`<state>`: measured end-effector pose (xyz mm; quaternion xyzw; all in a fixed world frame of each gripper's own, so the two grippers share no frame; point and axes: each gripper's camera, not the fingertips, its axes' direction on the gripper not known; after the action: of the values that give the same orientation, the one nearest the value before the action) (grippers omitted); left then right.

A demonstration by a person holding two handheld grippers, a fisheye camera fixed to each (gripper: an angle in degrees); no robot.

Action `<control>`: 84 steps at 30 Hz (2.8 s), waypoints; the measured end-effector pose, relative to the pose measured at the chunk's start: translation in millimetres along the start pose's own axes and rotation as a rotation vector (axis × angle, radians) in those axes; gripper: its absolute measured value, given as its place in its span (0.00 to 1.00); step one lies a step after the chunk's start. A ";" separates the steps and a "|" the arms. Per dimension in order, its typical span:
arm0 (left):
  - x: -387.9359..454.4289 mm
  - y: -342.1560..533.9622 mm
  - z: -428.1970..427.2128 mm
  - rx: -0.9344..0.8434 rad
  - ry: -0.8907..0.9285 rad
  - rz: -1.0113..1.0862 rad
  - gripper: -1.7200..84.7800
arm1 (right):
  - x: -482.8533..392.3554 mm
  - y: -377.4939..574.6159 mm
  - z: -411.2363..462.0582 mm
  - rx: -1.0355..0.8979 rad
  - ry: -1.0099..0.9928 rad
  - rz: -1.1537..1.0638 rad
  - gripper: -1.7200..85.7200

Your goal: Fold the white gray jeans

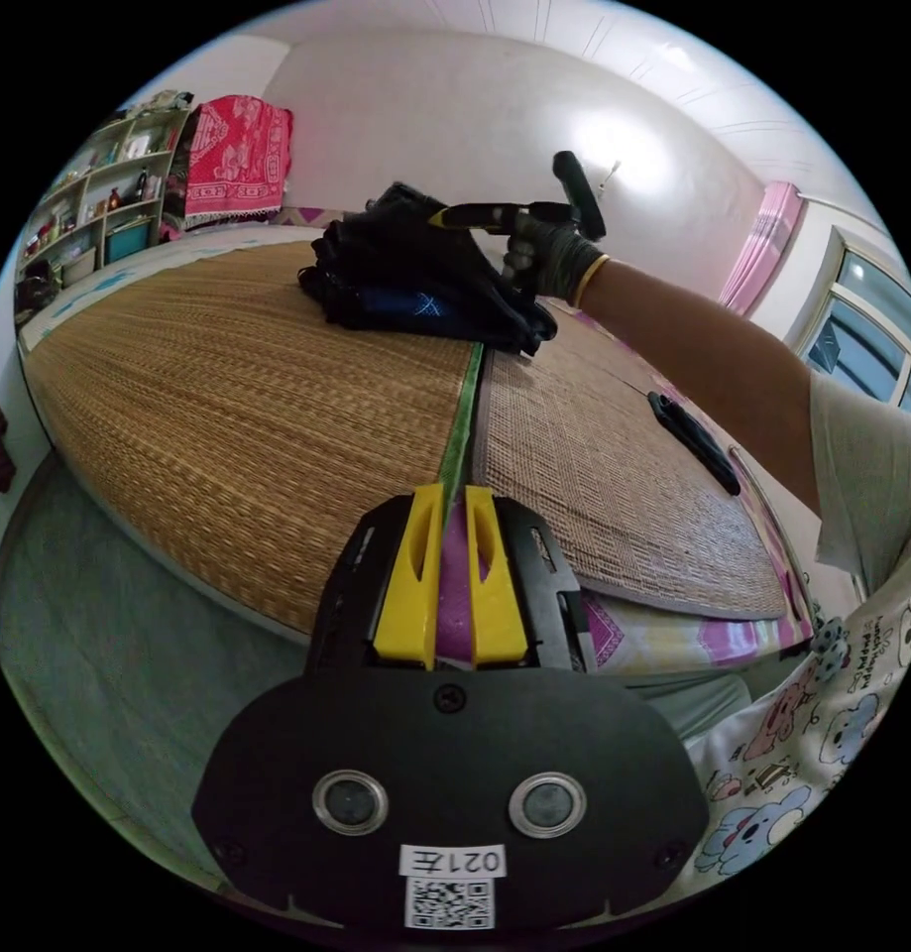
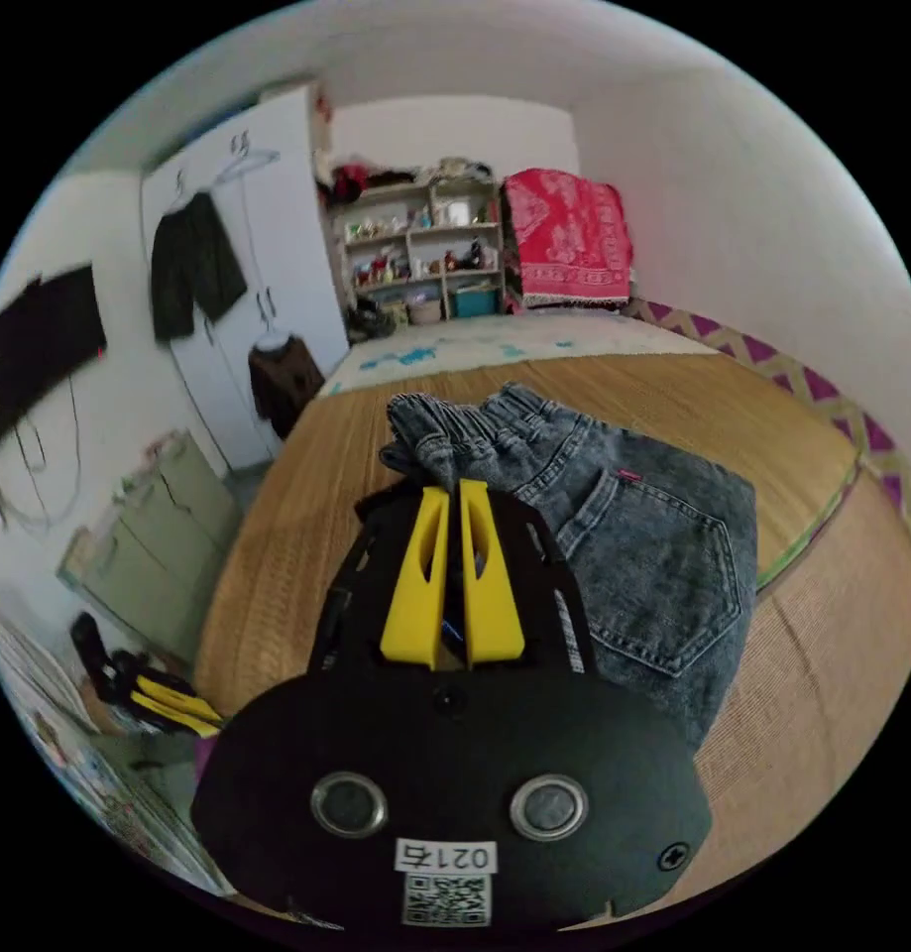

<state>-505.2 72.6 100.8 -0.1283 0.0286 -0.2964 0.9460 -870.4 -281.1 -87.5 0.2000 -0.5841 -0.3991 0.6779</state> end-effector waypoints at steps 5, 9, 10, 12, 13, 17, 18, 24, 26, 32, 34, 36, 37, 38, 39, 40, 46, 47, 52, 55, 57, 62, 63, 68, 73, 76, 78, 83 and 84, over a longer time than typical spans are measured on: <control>0.2 -2.7 -14.0 -0.002 -0.004 0.007 0.05 | 70.8 4.4 -114.2 0.213 -0.034 0.240 0.02; 11.0 -9.5 -15.9 -0.010 0.034 0.028 0.04 | 79.5 11.7 -192.6 0.207 0.105 0.180 0.01; 15.9 -11.3 -14.4 -0.015 0.048 0.037 0.04 | 73.9 15.7 -212.5 0.185 0.137 0.143 0.01; 23.9 -13.2 -11.4 -0.019 0.070 0.049 0.04 | 53.1 21.3 -232.8 0.105 0.183 0.058 0.01; 29.0 -13.9 -8.7 -0.023 0.090 0.055 0.04 | 30.5 26.3 -238.5 0.015 0.223 -0.018 0.01; 41.3 -12.5 -0.3 -0.041 0.143 0.065 0.04 | -68.8 81.0 -204.4 -0.373 0.370 -0.264 0.01; 44.5 -11.1 2.9 -0.052 0.155 0.068 0.04 | -79.6 93.3 -194.5 -0.422 0.368 -0.275 0.01; 51.4 -4.4 15.4 -0.100 0.203 0.071 0.06 | -158.0 234.9 -111.2 -0.636 0.223 -0.275 0.02; 51.6 -3.7 17.4 -0.105 0.197 0.077 0.07 | -165.3 251.4 -136.1 -0.512 0.315 -0.228 0.04; 51.4 -14.0 30.7 -0.085 0.175 0.062 0.07 | -167.8 283.2 -179.5 -0.403 0.260 -0.169 0.16; 53.5 -21.7 41.4 -0.071 0.176 0.042 0.07 | -166.0 291.0 -181.2 -0.384 0.287 -0.169 0.16; 56.4 -28.2 52.2 -0.070 0.176 0.029 0.07 | -158.4 298.7 -178.9 -0.413 0.314 -0.148 0.14; 59.1 -32.9 60.0 -0.072 0.177 0.025 0.07 | -149.7 303.9 -184.0 -0.414 0.320 -0.115 0.12; 60.9 -35.2 63.8 -0.073 0.176 0.028 0.07 | -137.3 308.1 -196.9 -0.406 0.299 -0.062 0.10; 65.3 -40.0 71.8 -0.082 0.170 0.036 0.07 | -130.2 309.6 -207.4 -0.393 0.256 -0.036 0.09; 70.5 -44.6 79.5 -0.089 0.163 0.048 0.08 | -111.3 313.4 -234.3 -0.348 0.178 0.059 0.07; 96.9 -74.6 131.7 -0.113 0.174 0.085 0.09 | -43.6 374.7 -470.7 0.097 0.167 0.272 0.05; 98.0 -78.7 139.3 -0.121 0.182 0.082 0.09 | -35.5 396.8 -523.6 0.149 0.228 0.300 0.05; 99.7 -108.6 214.6 -0.254 0.278 0.006 0.11 | -5.4 525.3 -712.6 0.346 0.367 0.559 0.04; 107.4 -113.2 249.1 -0.323 0.346 -0.019 0.11 | 18.4 632.2 -775.0 0.359 0.396 0.795 0.04; 115.4 -113.4 260.6 -0.332 0.319 -0.008 0.09 | 32.8 701.8 -793.2 0.399 0.350 0.953 0.04; 151.2 -113.2 284.2 -0.352 0.236 0.082 0.04 | 61.9 858.8 -807.9 0.549 0.148 1.301 0.03; 162.7 -114.1 288.6 -0.359 0.206 0.108 0.03 | 62.5 865.6 -812.2 0.573 0.126 1.302 0.03; 216.2 -115.2 306.0 -0.363 0.149 0.232 0.01 | 64.3 882.2 -870.8 0.576 0.099 1.247 0.03; 305.1 -99.4 347.0 -0.424 0.232 0.360 0.01 | 41.2 933.1 -943.2 0.632 0.159 1.271 0.03; 359.8 -79.9 366.8 -0.418 0.256 0.433 0.01 | 17.5 971.0 -986.2 0.668 0.262 1.310 0.04; 384.3 -68.4 376.5 -0.419 0.264 0.464 0.01 | 6.8 992.7 -1004.8 0.709 0.299 1.347 0.04; 402.6 -44.0 388.9 -0.372 0.229 0.469 0.02 | -3.9 1002.6 -1029.8 0.585 0.412 1.399 0.08; 401.2 -41.2 388.4 -0.363 0.245 0.447 0.02 | -10.5 997.8 -1035.9 0.580 0.478 1.394 0.09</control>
<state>-147.4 -100.3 495.4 -0.2493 0.2222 -0.0843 0.9388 422.1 125.1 395.5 0.0372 -0.4941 0.3395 0.7995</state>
